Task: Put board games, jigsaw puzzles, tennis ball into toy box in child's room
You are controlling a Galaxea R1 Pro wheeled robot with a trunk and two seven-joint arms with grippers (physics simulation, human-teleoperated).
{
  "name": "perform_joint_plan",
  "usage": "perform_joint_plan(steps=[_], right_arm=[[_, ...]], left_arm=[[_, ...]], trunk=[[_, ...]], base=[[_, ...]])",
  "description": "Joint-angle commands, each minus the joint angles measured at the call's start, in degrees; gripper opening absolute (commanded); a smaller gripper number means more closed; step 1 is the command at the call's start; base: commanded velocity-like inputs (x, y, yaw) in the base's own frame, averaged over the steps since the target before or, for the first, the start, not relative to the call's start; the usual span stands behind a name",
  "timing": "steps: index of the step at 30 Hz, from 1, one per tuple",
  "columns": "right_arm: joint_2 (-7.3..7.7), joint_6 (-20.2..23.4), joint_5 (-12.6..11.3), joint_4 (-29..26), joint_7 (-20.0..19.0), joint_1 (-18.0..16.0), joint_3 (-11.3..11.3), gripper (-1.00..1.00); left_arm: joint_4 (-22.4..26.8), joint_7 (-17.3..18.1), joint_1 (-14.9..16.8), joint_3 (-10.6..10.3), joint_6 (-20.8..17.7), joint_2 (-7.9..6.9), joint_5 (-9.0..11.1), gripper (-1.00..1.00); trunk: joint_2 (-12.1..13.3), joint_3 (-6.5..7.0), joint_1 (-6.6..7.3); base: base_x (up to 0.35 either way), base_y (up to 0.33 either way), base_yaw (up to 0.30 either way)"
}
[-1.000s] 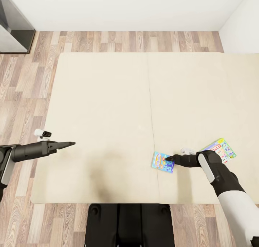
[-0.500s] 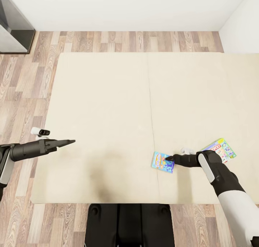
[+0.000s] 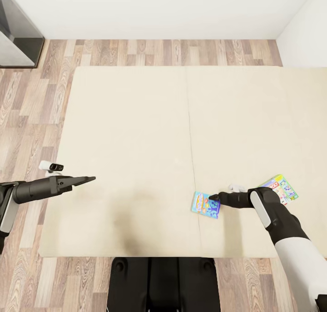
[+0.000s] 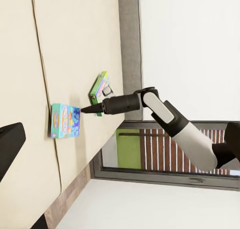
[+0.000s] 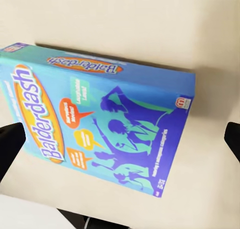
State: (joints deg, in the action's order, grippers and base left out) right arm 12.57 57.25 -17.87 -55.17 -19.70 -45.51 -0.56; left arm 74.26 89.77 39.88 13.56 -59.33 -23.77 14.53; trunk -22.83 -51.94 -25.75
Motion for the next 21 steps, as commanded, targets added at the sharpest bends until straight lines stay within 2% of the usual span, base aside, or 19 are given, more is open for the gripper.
perform_joint_plan(steps=[1, 21], right_arm=[[0.0, 0.19, 0.47, -0.03, -0.52, -0.04, -0.06, 1.0], [-0.08, 0.06, 0.46, -0.03, -0.44, -0.27, -0.06, 1.0]], left_arm=[[0.01, 0.23, 0.02, -0.03, -0.61, -0.02, -0.03, 1.0], [0.01, 0.23, -0.02, -0.19, -0.61, 0.05, -0.11, 1.0]], trunk=[[-0.09, -0.06, -0.03], [-0.09, -0.06, -0.03]], base=[[0.0, 0.0, 0.0], [0.0, 0.0, 0.0]])
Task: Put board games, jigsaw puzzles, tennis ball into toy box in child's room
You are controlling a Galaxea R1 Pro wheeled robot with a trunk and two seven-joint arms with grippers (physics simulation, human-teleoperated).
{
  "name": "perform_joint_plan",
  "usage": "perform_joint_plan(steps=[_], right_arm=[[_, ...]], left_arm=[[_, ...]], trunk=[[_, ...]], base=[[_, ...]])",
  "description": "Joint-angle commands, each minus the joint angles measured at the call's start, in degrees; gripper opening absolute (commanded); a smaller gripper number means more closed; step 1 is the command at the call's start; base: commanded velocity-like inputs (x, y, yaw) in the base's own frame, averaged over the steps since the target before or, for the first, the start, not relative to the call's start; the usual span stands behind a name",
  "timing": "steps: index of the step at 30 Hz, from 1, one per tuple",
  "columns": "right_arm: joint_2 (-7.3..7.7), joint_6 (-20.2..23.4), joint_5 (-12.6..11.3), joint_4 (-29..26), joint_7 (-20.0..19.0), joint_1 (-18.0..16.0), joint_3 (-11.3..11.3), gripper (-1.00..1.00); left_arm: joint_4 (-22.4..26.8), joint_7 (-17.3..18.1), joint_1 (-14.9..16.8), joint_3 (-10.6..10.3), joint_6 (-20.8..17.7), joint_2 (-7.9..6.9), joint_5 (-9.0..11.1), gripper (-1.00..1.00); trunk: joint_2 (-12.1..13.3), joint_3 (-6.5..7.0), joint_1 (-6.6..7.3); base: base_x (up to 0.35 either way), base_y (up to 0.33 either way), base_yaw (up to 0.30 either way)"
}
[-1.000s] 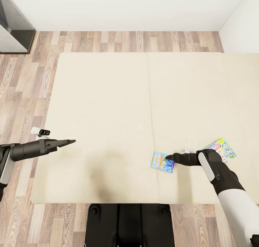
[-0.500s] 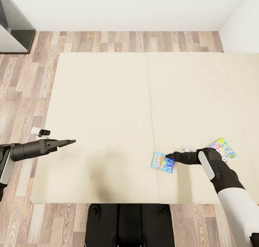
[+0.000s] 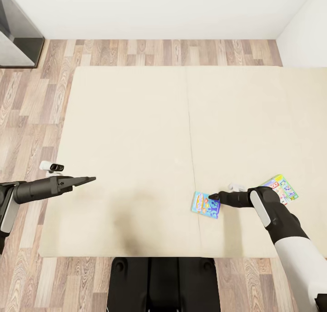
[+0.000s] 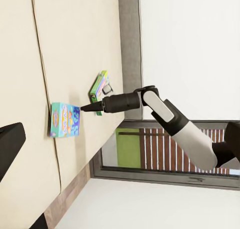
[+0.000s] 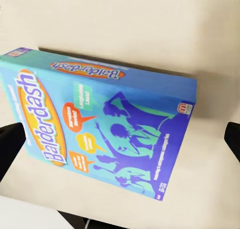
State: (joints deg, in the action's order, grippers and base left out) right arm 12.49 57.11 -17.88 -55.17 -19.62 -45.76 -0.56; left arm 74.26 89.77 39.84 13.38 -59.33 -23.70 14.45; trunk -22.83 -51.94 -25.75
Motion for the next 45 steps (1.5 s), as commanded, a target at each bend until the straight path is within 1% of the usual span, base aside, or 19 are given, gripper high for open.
perform_joint_plan(steps=[1, 20, 45], right_arm=[[0.0, 0.2, 0.47, -0.03, -0.52, -0.02, -0.06, 1.0], [-0.3, 0.2, 0.55, -0.03, -0.51, -0.95, -0.06, 1.0], [-0.36, 0.2, 0.56, 0.04, -0.5, -0.98, 0.17, 1.0]], left_arm=[[0.01, 0.23, 0.02, -0.01, -0.61, -0.02, -0.04, 1.0], [0.01, 0.23, 0.01, -0.04, -0.61, 0.0, -0.12, 1.0], [0.01, 0.23, -0.03, -0.02, -0.61, -0.03, -0.13, 1.0]], trunk=[[-0.09, -0.06, -0.03], [-0.09, -0.31, -0.03], [-0.09, -1.92, -0.03]], base=[[0.0, 0.0, 0.0], [0.0, 0.0, 0.0], [0.0, 0.0, 0.0]])
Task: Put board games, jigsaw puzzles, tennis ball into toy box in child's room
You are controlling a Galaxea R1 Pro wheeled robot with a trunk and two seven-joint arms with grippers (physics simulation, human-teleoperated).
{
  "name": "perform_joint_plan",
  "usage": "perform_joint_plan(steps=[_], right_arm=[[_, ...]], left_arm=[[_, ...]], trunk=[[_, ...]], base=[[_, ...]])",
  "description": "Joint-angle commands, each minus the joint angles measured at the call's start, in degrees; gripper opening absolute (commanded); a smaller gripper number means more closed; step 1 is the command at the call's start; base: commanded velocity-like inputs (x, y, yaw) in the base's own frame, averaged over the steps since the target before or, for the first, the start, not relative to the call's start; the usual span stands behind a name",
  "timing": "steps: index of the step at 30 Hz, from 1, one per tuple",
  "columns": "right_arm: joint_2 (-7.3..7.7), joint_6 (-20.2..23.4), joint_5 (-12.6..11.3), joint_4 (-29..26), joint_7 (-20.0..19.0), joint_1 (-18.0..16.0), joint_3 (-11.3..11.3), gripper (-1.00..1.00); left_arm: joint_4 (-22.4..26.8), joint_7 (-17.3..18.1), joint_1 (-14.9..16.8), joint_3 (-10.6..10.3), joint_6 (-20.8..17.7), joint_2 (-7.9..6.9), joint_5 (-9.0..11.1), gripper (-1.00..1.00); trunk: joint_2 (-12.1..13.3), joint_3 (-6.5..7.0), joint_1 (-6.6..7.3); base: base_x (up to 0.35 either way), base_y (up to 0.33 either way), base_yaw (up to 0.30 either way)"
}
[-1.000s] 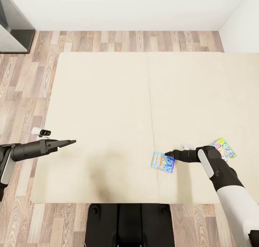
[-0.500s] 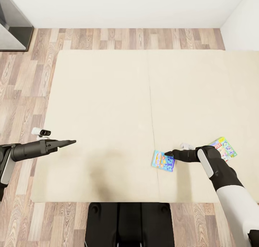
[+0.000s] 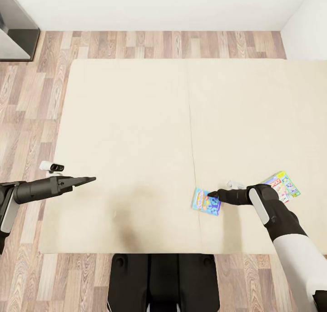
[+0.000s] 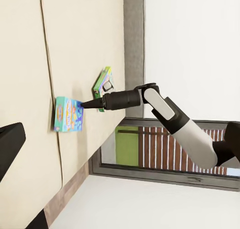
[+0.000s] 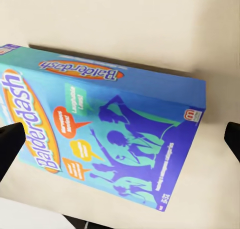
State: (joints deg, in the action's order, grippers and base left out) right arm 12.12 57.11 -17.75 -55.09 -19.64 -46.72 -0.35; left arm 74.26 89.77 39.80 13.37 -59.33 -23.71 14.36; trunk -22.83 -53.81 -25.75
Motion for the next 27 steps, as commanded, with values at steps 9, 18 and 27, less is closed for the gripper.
perform_joint_plan(steps=[9, 18, 27], right_arm=[[0.01, 0.2, 0.43, -0.05, -0.49, -0.04, -0.01, 1.0], [0.01, 0.2, 0.43, -0.1, -0.49, 0.0, 0.0, 1.0], [-0.02, 0.09, 0.71, -0.1, -0.49, 0.03, 0.12, 1.0]], left_arm=[[0.01, 0.23, 0.01, -0.01, -0.61, -0.02, -0.03, 1.0], [0.01, 0.23, 0.01, -0.05, -0.61, -0.02, -0.03, 1.0], [0.01, 0.23, 0.01, -0.04, -0.61, -0.02, -0.03, 1.0]], trunk=[[-0.09, -0.15, -0.03], [-0.09, -0.16, -0.03], [-0.09, -0.32, -0.03]], base=[[0.0, 0.0, 0.0], [0.0, 0.0, 0.0], [0.0, 0.0, 0.0]])
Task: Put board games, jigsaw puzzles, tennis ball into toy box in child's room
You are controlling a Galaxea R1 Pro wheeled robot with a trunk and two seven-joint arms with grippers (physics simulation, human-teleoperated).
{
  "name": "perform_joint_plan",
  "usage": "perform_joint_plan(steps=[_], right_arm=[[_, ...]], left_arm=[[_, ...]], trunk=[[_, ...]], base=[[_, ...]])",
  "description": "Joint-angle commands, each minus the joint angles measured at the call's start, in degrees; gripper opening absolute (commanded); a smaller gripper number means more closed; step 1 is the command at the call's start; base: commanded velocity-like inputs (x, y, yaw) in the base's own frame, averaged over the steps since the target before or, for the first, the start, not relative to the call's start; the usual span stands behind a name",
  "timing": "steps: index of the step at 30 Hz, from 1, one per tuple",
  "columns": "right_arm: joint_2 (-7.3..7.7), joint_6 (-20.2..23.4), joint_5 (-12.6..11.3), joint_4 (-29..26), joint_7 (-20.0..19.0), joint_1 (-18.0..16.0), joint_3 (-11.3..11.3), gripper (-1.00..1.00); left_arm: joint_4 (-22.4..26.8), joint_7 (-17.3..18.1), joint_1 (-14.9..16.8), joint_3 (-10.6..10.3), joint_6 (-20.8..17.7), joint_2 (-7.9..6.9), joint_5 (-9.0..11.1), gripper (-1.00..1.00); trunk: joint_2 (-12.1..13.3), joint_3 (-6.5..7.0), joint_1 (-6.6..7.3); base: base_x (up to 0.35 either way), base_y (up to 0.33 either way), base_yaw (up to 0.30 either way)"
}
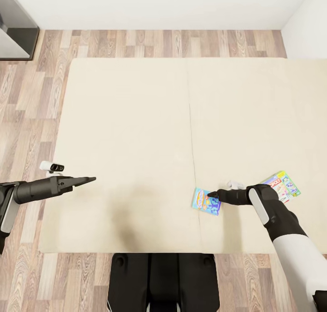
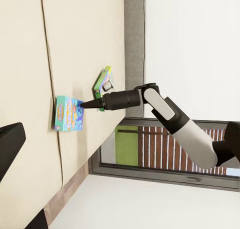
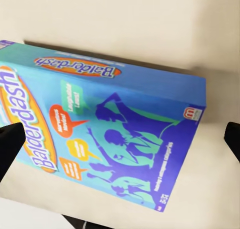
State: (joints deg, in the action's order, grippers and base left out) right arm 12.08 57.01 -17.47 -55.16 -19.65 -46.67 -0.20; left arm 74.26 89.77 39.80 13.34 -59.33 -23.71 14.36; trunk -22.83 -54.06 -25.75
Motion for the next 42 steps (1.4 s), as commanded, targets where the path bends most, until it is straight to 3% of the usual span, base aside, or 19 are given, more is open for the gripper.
perform_joint_plan(steps=[1, 42], right_arm=[[-0.02, 0.2, 0.52, -0.03, -0.48, -0.01, -0.01, 1.0], [-0.31, 0.21, 0.28, -0.04, -0.53, -0.01, 0.1, 1.0]], left_arm=[[0.01, 0.23, 0.01, 0.0, -0.61, -0.02, -0.03, 1.0], [0.01, 0.23, 0.01, 0.06, -0.61, -0.02, -0.09, 1.0]], trunk=[[-0.09, -0.07, -0.03], [-0.09, -0.1, -0.03]], base=[[0.0, 0.0, 0.0], [0.0, 0.0, 0.0]])
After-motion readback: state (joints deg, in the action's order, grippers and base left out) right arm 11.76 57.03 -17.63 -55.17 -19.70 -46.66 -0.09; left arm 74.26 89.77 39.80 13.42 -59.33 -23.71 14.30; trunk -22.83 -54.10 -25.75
